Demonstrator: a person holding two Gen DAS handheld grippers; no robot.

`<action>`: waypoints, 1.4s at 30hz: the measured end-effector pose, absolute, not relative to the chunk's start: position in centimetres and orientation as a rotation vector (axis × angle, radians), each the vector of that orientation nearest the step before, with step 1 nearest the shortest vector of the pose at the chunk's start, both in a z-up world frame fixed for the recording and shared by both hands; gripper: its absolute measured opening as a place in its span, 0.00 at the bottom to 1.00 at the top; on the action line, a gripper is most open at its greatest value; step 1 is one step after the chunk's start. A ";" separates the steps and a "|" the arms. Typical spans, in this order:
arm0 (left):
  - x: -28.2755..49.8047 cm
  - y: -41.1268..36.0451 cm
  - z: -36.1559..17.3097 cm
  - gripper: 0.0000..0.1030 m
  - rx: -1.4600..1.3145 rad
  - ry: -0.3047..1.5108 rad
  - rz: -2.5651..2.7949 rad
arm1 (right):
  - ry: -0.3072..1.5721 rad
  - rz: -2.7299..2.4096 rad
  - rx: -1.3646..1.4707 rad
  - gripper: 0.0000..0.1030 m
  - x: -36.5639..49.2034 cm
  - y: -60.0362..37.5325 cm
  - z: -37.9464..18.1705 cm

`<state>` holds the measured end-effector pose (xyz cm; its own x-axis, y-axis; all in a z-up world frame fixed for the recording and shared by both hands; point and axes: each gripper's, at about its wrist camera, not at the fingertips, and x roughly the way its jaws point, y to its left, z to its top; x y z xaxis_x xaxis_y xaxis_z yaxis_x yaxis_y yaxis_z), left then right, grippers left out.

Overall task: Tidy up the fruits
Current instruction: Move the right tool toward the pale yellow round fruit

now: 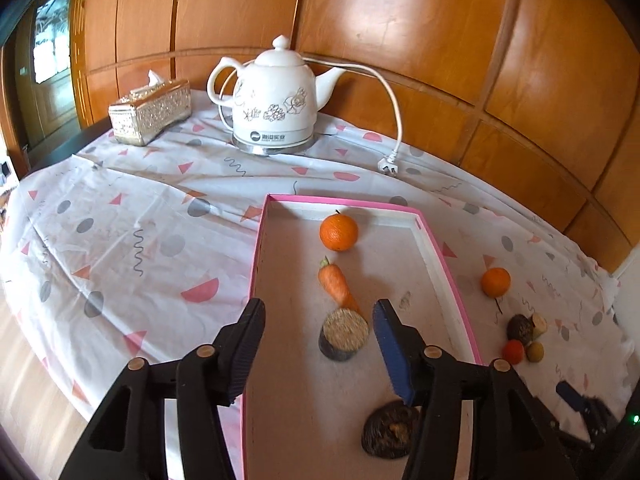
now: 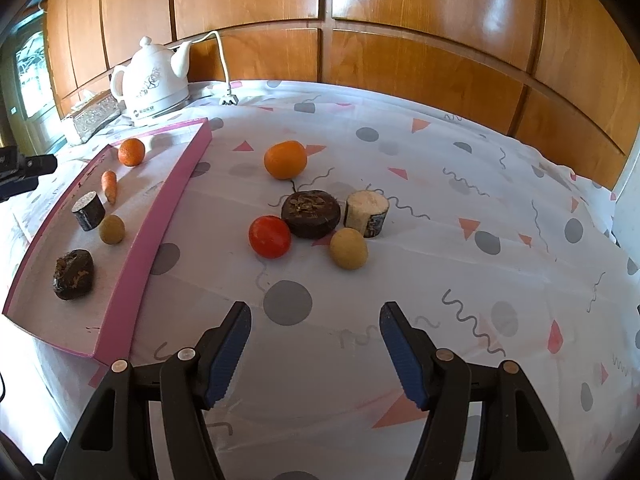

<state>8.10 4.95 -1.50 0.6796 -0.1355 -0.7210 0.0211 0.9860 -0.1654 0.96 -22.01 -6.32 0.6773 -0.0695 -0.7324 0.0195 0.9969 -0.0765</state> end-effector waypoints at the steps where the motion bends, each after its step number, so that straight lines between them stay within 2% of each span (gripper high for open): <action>1: 7.7 4.8 -1.4 0.57 -0.142 0.816 -0.090 | 0.824 -0.049 -0.062 0.66 1.0 -22.0 -6.3; 21: 3.5 4.5 -2.2 0.72 -0.094 0.796 -0.070 | 0.835 -0.027 0.018 0.66 0.9 -22.8 -6.3; 25: 3.3 5.4 -2.6 0.72 -0.112 0.804 -0.058 | 0.840 -0.045 0.035 0.66 0.8 -23.5 -6.3; 27: 3.2 5.9 -2.7 0.72 -0.128 0.805 -0.050 | 0.837 -0.054 0.042 0.62 0.9 -23.9 -6.1; 31: 2.9 6.8 -2.8 0.72 -0.155 0.802 -0.030 | 0.839 -0.069 0.060 0.62 1.2 -24.8 -6.0; 33: 2.8 7.0 -3.0 0.72 -0.154 0.803 -0.027 | 0.842 -0.073 0.064 0.56 1.4 -25.1 -5.9; 42: 2.7 7.2 -3.7 0.74 -0.153 0.821 -0.022 | 0.837 -0.106 0.099 0.47 3.3 -27.1 -5.1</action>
